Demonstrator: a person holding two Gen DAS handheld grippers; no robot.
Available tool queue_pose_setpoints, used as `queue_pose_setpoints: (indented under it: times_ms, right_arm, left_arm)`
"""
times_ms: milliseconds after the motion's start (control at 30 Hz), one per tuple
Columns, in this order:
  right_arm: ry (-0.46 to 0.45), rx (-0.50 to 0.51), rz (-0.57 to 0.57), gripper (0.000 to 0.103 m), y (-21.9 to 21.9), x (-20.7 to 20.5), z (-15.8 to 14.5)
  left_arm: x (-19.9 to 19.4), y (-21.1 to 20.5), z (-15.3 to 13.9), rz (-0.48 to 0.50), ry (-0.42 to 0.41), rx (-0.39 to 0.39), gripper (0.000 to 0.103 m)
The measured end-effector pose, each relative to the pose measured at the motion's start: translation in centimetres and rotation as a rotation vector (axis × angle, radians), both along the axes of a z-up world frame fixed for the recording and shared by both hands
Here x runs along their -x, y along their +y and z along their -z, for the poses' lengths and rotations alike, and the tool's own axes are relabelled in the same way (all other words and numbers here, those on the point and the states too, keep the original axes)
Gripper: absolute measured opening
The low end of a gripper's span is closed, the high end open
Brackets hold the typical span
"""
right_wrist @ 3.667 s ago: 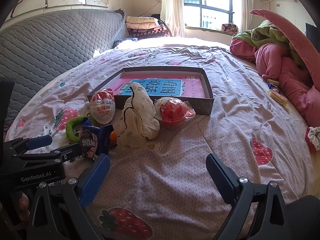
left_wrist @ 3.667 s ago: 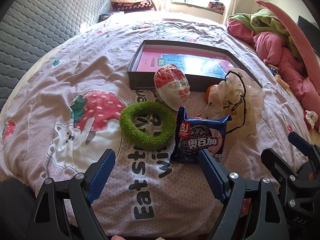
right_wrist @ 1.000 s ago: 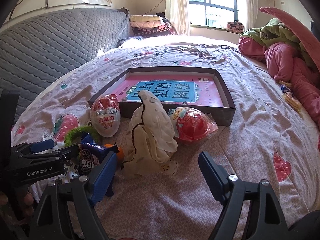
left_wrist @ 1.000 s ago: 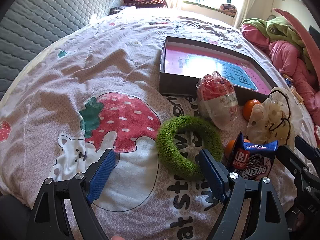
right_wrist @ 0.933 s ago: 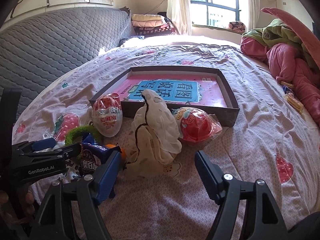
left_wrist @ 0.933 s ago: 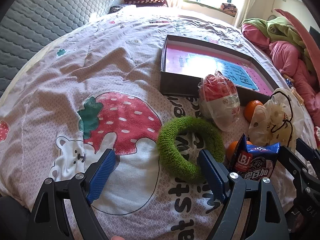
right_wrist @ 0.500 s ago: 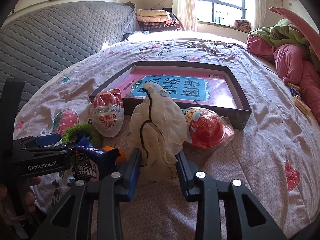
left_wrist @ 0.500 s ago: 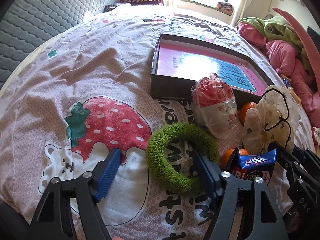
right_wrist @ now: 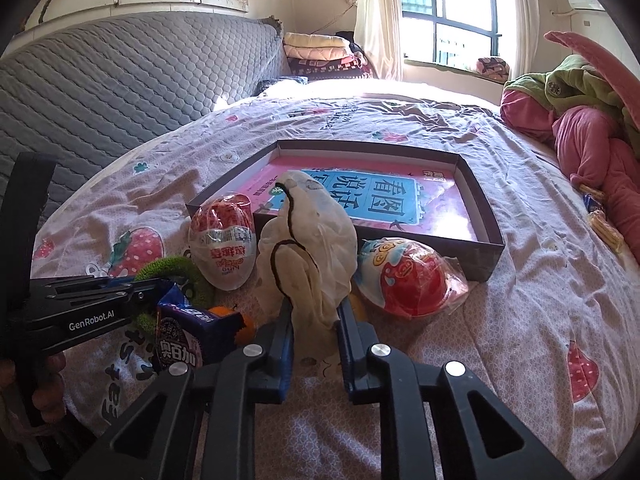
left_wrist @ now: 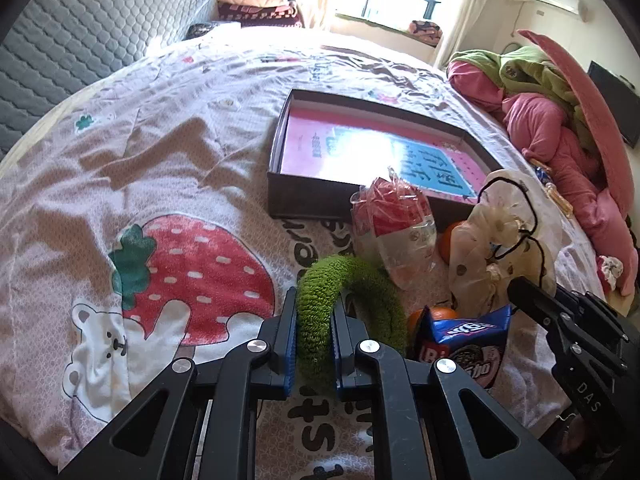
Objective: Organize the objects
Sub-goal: 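Close left tool on green ring while right tool grasps cream plastic bag, then carry green ring with left tool over tray while right tool carries bag there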
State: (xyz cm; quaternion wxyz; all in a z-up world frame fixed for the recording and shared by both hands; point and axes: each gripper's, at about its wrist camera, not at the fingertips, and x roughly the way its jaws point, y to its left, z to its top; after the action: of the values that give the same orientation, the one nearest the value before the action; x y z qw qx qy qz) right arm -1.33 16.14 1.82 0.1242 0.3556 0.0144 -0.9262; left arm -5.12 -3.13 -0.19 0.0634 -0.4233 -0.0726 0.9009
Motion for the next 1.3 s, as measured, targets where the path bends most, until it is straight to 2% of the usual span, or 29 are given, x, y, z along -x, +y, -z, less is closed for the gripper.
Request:
queue_pose_setpoints:
  times_ms: [300, 800, 1300]
  right_arm:
    - [0.071, 0.005, -0.012, 0.020, 0.2, -0.9, -1.4]
    - [0.144, 0.019, 0.007, 0.020, 1.2, -1.7, -3.4]
    - [0.196, 0.025, 0.031, 0.020, 2.1, -1.8, -4.8]
  left_arm:
    - [-1.6, 0.8, -2.0, 0.030, 0.107, 0.002, 0.013]
    - [-3.3, 2.1, -5.1, 0.048, 0.187, 0.026, 0.013]
    - [-2.6, 3.4, -8.0, 0.067, 0.241, 0.043, 0.013]
